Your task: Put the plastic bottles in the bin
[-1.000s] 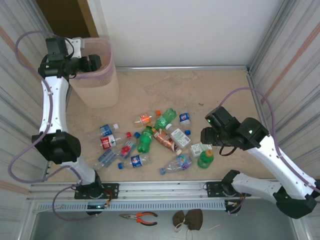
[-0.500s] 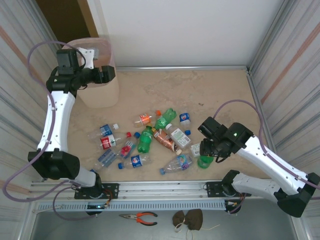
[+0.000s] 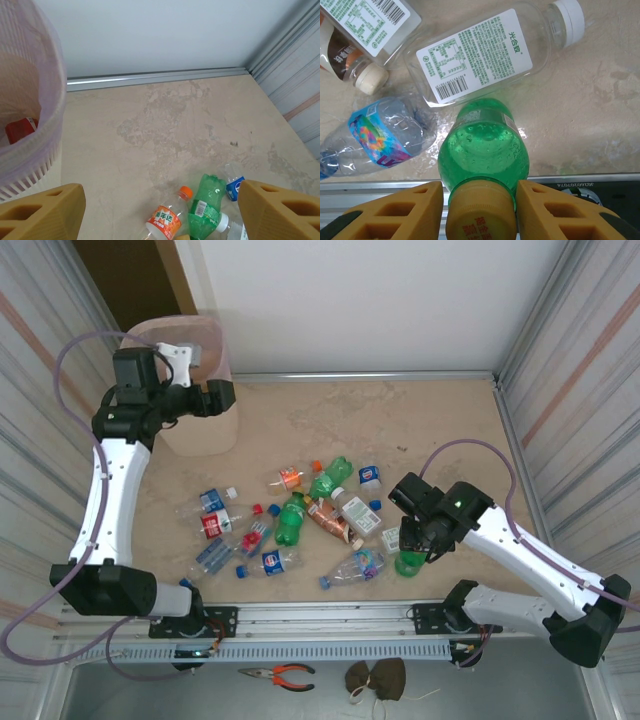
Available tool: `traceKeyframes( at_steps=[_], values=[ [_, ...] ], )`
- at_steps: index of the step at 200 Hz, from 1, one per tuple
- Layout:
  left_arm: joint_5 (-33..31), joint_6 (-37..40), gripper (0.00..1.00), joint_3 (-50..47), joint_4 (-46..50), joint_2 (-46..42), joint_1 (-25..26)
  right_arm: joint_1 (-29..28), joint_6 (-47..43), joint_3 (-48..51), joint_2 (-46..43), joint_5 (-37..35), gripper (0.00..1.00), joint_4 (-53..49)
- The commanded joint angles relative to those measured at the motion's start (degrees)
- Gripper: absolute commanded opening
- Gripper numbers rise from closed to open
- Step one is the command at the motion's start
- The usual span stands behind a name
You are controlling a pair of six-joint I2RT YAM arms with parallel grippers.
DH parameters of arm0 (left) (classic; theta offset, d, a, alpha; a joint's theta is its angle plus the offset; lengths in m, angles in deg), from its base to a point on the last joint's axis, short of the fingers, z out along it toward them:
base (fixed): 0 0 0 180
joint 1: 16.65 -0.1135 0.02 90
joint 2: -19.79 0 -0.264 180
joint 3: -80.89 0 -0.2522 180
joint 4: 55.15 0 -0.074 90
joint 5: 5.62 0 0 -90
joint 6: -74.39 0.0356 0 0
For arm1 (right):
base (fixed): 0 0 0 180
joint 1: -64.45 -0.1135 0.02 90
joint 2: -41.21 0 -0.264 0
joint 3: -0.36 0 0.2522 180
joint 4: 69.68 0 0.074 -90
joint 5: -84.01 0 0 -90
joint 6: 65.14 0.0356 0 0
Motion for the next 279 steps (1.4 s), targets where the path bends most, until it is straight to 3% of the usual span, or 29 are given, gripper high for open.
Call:
traceKeyframes(
  at_steps=[1,72,185,240,279],
  values=[
    [1.24,-0.64,0.80,-1.11,-0.86,-1.80,0.61,-0.42,1.85,-0.42,-0.71,-0.03,0.44,-2.64],
    [1.44,-1.38,0.80,-2.42,-2.19,-1.64,1.49,-0.54,1.94,-2.39,-0.31,1.70,0.41,-4.59],
    [3.53,1.06,0.80,-6.19,-7.34,-3.29,5.03,-0.50,1.53,-7.65,-0.23,0.85,0.27,-7.10],
    [10.69,6.02,0.80,-10.29,-12.41,-4.84,8.98,-0.52,0.22,-15.10,-0.31,0.22,0.24,-8.88],
    [17.96,12.75,0.82,-15.62,-17.39,-7.40,14.58,-0.17,-3.33,-20.14,-0.28,2.30,0.23,-4.84]
  ],
)
